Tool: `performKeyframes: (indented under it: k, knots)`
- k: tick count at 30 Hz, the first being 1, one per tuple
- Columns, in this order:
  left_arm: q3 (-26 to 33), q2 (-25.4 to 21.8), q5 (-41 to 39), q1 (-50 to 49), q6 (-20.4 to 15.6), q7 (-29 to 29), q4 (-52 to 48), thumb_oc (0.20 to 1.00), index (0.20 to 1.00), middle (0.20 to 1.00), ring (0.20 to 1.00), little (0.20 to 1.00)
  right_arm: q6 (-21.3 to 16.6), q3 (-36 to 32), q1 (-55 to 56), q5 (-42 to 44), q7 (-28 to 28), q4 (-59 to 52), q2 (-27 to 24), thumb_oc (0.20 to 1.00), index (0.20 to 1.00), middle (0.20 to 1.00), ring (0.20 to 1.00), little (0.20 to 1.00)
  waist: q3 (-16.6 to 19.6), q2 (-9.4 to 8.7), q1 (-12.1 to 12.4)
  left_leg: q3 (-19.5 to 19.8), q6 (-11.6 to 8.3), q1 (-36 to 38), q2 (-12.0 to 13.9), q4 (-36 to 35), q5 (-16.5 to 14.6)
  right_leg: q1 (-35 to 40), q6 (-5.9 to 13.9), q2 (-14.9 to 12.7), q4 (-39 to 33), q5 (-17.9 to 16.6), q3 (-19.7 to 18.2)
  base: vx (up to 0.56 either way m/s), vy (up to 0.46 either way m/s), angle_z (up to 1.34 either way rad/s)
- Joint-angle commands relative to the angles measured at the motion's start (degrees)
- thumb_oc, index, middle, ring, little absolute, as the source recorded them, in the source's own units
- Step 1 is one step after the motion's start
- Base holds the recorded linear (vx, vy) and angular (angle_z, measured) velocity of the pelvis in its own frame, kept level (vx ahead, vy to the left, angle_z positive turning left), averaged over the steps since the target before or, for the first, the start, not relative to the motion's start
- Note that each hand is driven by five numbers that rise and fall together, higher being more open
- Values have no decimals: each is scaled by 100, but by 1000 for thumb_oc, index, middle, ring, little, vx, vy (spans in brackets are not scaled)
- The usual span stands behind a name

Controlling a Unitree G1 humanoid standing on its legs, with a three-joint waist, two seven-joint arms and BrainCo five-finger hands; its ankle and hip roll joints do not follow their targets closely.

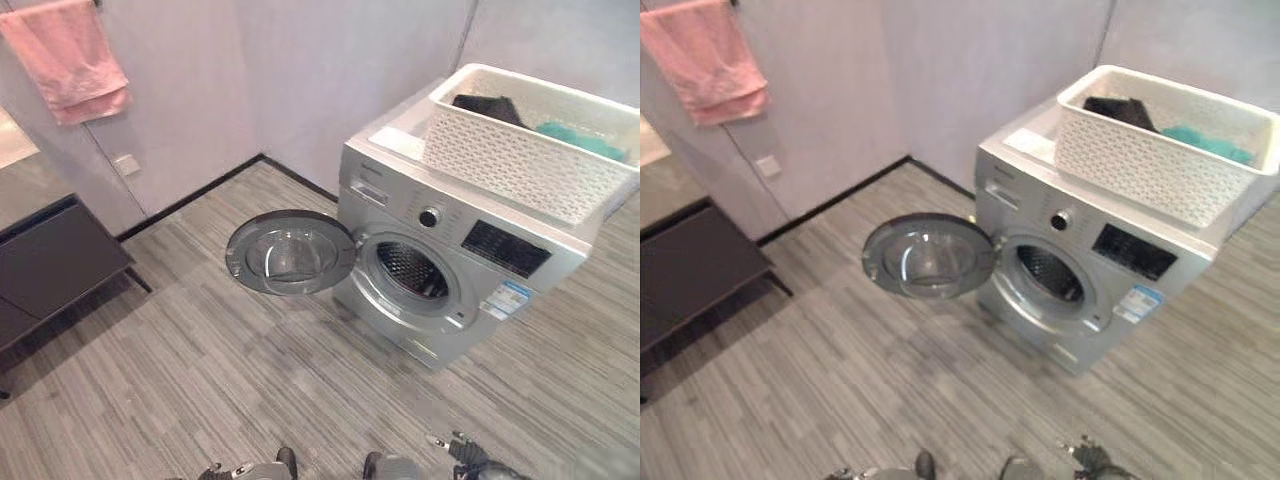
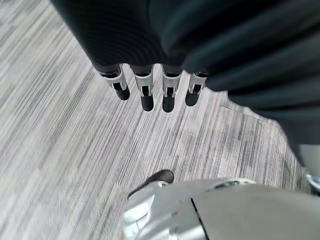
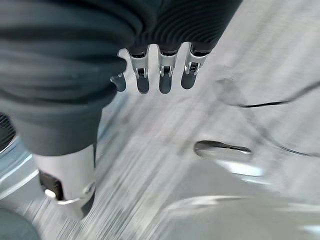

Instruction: Grab the laundry basket,head to the washer,open it,put in the laundry and shut it.

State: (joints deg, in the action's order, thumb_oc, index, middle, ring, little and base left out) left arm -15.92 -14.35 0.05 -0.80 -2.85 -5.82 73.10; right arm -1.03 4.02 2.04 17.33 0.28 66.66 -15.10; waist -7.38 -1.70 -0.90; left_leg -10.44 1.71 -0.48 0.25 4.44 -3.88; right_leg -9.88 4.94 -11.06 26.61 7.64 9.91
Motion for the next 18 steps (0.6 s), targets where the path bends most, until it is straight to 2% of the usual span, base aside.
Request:
performKeyframes:
  k: [1,4,5,7,9,10,12,15,18]
  knots:
    - [167,-143,30,266,-51,-11,78,1000,1000,1000,1000,1000,-96,60,-71,235,-94,-290,-311,1000,1000,1000,1000,1000,-8,219,-250,357,152,-178,-26,59,-89,229,135,-154,-609,-815,-14,194,68,-39]
    - [143,-134,35,296,-63,9,90,1000,1000,1000,1000,1000,-85,46,-99,281,-106,-303,-336,1000,1000,1000,1000,1000,-16,213,-324,454,145,-73,-77,38,-156,199,201,-105,-1108,-861,-124,104,-6,-1]
    - [103,-109,59,328,-69,30,115,1000,1000,1000,1000,1000,-69,79,-177,300,-115,-239,-333,1000,1000,1000,1000,1000,-22,173,-382,567,144,17,-161,26,-213,172,293,-6,-1569,-952,-448,162,-18,-1]
    - [68,-82,105,324,-73,36,141,1000,1000,1000,1000,1000,-56,138,-203,267,-106,-222,-316,1000,1000,1000,1000,1000,8,109,-373,620,152,89,-225,13,-251,258,361,29,-1798,-1035,-650,112,-17,15]
    - [75,-79,117,306,-77,35,176,1000,1000,1000,1000,1000,-54,165,-186,238,-106,-235,-300,1000,1000,1000,1000,1000,52,79,-338,602,153,130,-238,-23,-260,382,361,11,-1933,-1064,-634,91,-27,51]
    - [87,-2,182,214,-72,87,296,1000,1000,1000,1000,1000,-45,237,-208,168,-51,-203,-266,1000,1000,1000,1000,1000,240,45,-243,616,161,211,-272,-196,-228,555,416,-26,-2091,-1174,-591,97,-24,37]
    - [90,16,201,181,-73,102,333,1000,1000,1000,1000,1000,-40,270,-221,124,-44,-179,-250,1000,1000,1000,1000,1000,287,44,-205,618,159,246,-278,-268,-221,607,421,-37,-2162,-1139,-551,70,-16,0]
    - [148,59,219,86,-46,120,408,1000,1000,1000,1000,1000,-42,334,-242,73,-7,-200,-208,1000,1000,1000,1000,1000,385,44,-147,693,175,343,-311,-371,-221,622,440,-26,-2089,-1051,-534,60,3,-4]
    - [214,49,172,6,-20,147,424,1000,1000,1000,1000,1000,-38,395,-301,75,54,-285,-199,1000,1000,1000,1000,1000,266,84,-150,807,270,376,-309,-319,-221,198,429,106,-1116,-1046,-860,-18,20,-2]
